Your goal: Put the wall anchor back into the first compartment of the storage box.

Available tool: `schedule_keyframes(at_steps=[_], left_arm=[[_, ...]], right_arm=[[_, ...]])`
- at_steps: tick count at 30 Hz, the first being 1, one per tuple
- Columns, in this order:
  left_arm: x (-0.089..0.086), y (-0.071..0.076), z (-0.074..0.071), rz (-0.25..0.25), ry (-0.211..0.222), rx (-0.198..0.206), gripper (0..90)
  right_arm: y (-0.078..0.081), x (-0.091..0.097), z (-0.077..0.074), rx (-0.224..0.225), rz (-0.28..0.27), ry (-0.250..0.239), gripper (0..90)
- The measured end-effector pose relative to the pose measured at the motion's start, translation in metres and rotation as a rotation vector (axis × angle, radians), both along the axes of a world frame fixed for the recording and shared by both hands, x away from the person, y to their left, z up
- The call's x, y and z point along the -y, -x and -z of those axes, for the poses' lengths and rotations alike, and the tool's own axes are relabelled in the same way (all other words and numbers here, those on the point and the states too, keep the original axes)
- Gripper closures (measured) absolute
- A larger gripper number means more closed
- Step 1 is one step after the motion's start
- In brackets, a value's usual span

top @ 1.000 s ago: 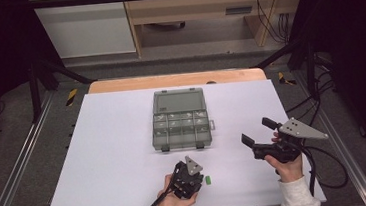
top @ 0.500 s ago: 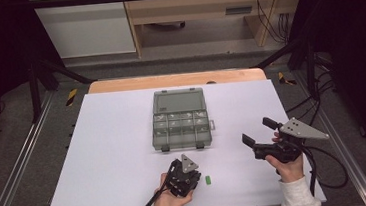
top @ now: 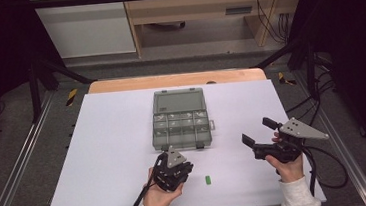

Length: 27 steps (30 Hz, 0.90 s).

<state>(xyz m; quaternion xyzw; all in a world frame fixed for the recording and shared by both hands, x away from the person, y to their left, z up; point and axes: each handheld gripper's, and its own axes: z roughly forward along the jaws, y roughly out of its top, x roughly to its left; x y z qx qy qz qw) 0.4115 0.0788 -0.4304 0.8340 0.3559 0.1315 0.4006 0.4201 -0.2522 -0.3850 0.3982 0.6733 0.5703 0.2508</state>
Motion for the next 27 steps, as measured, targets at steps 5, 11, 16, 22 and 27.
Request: schedule_keyframes(at_steps=[5,11,16,22,27], left_arm=[[-0.012,-0.005,-0.010,-0.018,0.019,0.025,83.8],[-0.021,-0.012,-0.020,-0.033,0.033,0.048,83.8],[-0.032,-0.018,-0.032,-0.046,0.052,0.067,83.8],[-0.044,-0.031,-0.045,-0.063,0.080,0.089,83.8],[-0.048,-0.045,-0.054,-0.068,0.093,0.104,83.8]], right_arm=[[-0.001,0.000,0.001,0.003,0.002,0.007,5.2],[-0.002,-0.001,0.002,-0.003,0.002,0.014,5.0],[-0.002,-0.001,0.003,-0.010,0.007,0.018,4.9],[-0.002,0.000,0.003,-0.009,0.011,0.018,4.9],[-0.003,0.000,0.004,-0.010,0.010,0.019,4.8]])
